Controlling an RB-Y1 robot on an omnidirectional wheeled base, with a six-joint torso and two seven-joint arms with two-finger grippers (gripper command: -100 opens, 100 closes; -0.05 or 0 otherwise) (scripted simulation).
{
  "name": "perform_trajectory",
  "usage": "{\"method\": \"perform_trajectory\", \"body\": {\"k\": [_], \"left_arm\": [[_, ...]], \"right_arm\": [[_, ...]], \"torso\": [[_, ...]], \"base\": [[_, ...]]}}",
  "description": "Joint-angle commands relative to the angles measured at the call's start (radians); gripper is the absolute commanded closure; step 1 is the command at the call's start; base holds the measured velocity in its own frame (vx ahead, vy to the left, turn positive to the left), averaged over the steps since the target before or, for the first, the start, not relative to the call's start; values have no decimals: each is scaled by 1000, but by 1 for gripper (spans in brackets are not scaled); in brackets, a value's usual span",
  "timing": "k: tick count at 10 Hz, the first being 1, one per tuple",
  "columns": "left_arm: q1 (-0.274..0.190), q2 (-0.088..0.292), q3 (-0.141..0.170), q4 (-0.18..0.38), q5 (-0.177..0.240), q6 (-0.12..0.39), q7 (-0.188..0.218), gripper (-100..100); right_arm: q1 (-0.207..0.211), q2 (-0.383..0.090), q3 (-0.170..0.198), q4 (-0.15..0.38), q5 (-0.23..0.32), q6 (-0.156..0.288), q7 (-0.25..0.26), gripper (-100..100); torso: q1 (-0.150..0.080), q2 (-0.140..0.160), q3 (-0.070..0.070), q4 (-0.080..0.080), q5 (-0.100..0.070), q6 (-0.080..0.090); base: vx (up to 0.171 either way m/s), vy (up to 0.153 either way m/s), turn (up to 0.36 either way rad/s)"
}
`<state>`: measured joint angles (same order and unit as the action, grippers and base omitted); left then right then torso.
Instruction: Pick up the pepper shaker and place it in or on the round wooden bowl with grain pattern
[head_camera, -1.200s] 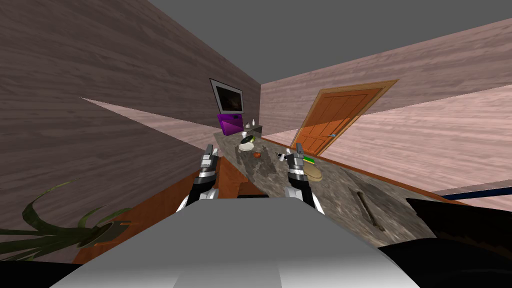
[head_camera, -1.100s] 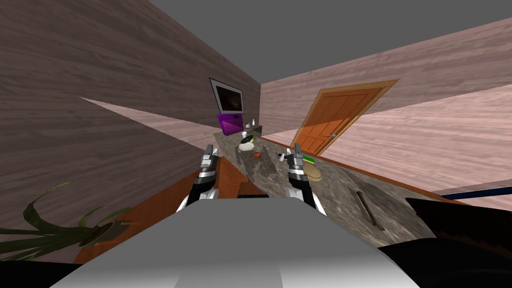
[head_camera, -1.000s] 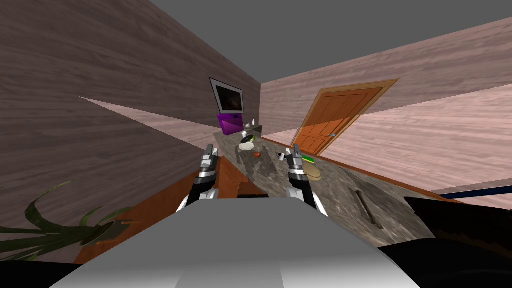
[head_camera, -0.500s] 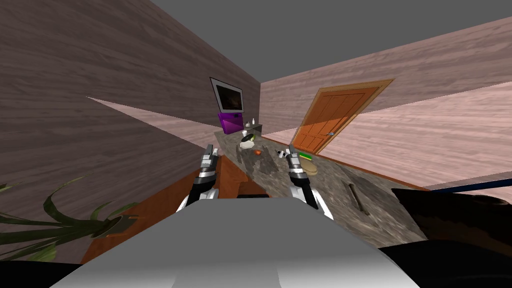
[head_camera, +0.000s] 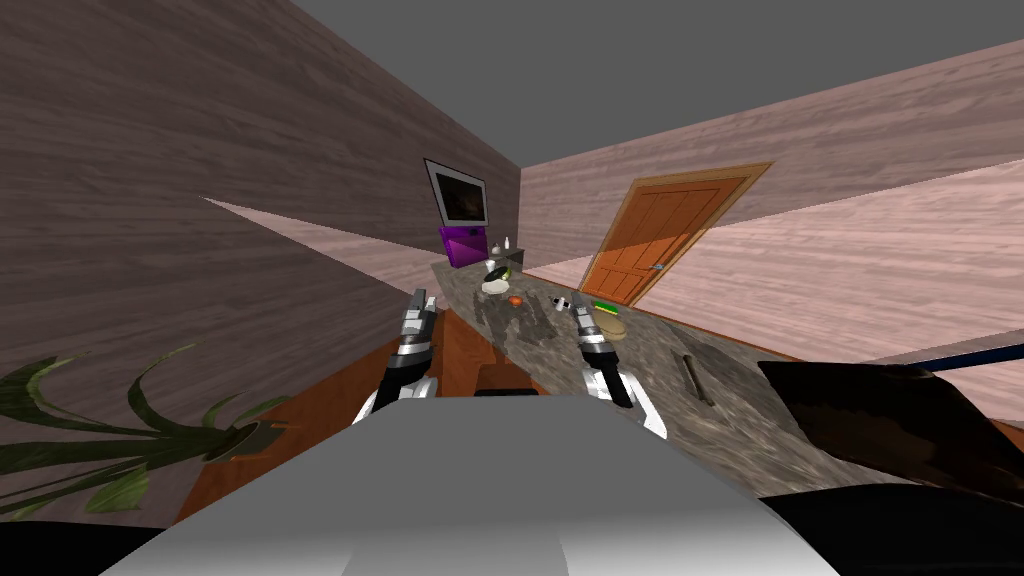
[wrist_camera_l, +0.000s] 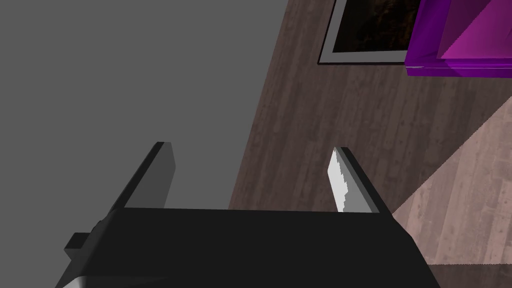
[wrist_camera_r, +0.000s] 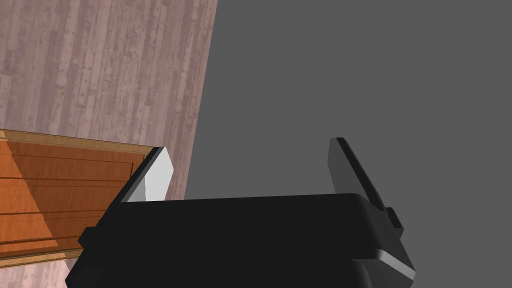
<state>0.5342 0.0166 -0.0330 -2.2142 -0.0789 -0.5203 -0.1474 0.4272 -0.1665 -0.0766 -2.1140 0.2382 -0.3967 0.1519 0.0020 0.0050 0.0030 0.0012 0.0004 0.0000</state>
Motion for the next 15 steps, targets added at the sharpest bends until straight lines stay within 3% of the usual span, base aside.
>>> {"method": "perform_trajectory", "body": {"k": [1,6,8,14,15], "left_arm": [[0,0,0,0,0,0,0,0],[0,0,0,0,0,0,0,0],[0,0,0,0,0,0,0,0],[0,0,0,0,0,0,0,0],[0,0,0,0,0,0,0,0]], "right_arm": [[-21,-9,-20,31,32,13,42,-100],[-80,-18,-82,158,136,46,171,-100],[-91,-19,-95,189,157,53,197,-100],[-146,-27,-164,369,274,106,343,-100],[-146,-27,-164,369,274,106,343,-100]], "torso": [[0,0,0,0,0,0],[0,-3,-2,-1,0,0],[-1,-5,-3,-1,0,0],[0,-11,-6,-2,0,0],[-1,-11,-7,-2,0,0]], "base": [[-70,29,-2],[-42,36,7],[7,18,6],[60,32,21],[66,9,6]]}}
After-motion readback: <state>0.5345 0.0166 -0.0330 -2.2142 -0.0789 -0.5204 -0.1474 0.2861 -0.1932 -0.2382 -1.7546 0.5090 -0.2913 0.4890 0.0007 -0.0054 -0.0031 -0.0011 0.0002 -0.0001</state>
